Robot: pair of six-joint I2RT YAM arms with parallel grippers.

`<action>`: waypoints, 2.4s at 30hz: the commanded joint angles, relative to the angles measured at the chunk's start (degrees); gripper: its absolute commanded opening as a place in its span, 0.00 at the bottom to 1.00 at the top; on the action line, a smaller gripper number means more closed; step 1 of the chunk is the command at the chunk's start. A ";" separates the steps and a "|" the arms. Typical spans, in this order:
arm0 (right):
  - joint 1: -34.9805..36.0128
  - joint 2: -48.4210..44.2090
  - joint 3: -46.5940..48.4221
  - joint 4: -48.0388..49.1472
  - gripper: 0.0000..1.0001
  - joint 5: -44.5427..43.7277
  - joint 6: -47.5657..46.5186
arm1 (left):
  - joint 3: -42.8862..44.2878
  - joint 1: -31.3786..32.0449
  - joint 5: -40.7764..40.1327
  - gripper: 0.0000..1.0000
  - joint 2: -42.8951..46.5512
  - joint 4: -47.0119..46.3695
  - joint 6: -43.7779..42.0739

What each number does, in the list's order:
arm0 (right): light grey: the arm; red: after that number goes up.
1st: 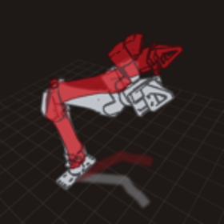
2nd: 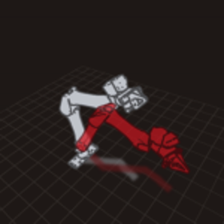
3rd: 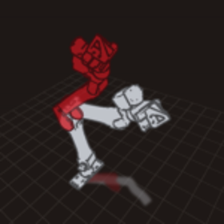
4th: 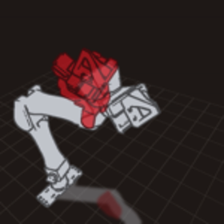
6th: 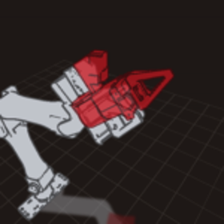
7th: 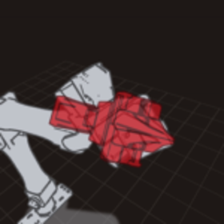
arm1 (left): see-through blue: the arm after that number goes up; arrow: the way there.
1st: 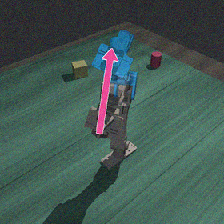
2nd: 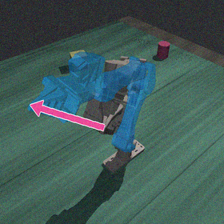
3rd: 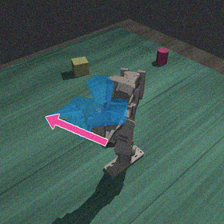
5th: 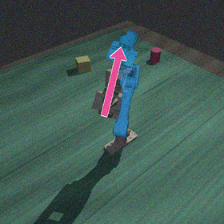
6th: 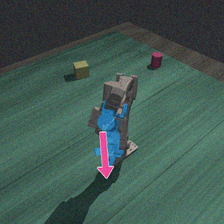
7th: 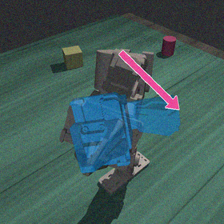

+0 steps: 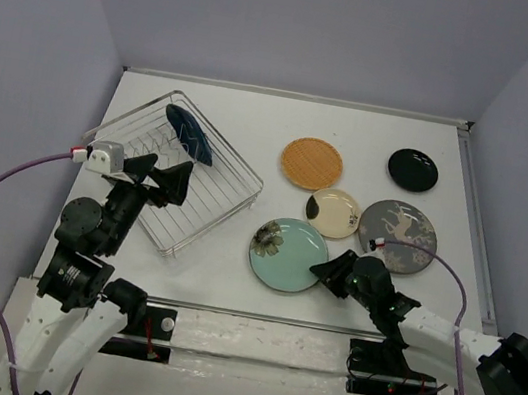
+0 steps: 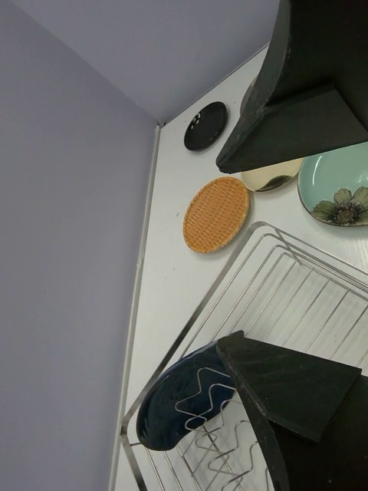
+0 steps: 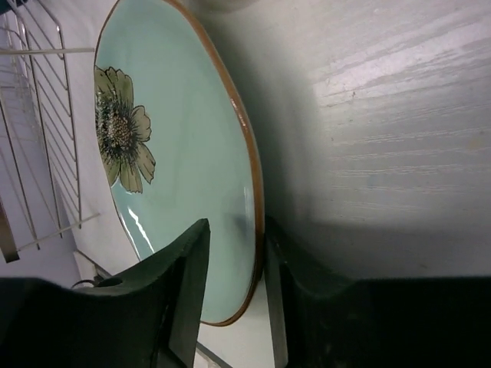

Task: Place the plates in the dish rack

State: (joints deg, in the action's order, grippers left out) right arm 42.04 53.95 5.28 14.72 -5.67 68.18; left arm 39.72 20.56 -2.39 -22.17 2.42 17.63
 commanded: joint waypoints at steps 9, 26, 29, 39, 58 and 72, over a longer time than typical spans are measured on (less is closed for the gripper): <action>-0.03 -8.94 0.50 -7.82 0.07 -2.14 -4.62 | -0.53 0.27 0.28 0.99 1.52 -3.21 -0.05; 1.73 -9.22 43.12 -19.91 0.07 -10.50 -32.75 | -0.35 -0.25 0.02 0.99 1.87 -3.38 -0.49; 1.73 -2.82 50.41 -18.59 0.07 -7.53 -36.36 | -0.09 -0.78 -0.24 0.99 2.22 -3.38 -0.49; 4.71 30.49 76.06 -7.43 0.07 -5.83 -43.38 | 0.53 -1.22 -7.10 0.99 5.30 -2.50 -1.81; 13.50 70.57 122.65 -10.41 0.07 -27.45 -63.85 | 1.06 -1.13 -7.89 0.99 4.60 -2.50 -1.81; 17.72 82.71 133.33 -1.55 0.07 -41.86 -79.34 | 1.06 -0.87 -7.54 0.99 4.24 -2.50 -1.81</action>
State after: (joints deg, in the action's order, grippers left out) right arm 59.11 138.37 135.61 -1.89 -39.22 -5.67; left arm 39.72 19.49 -9.47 -17.19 2.48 16.56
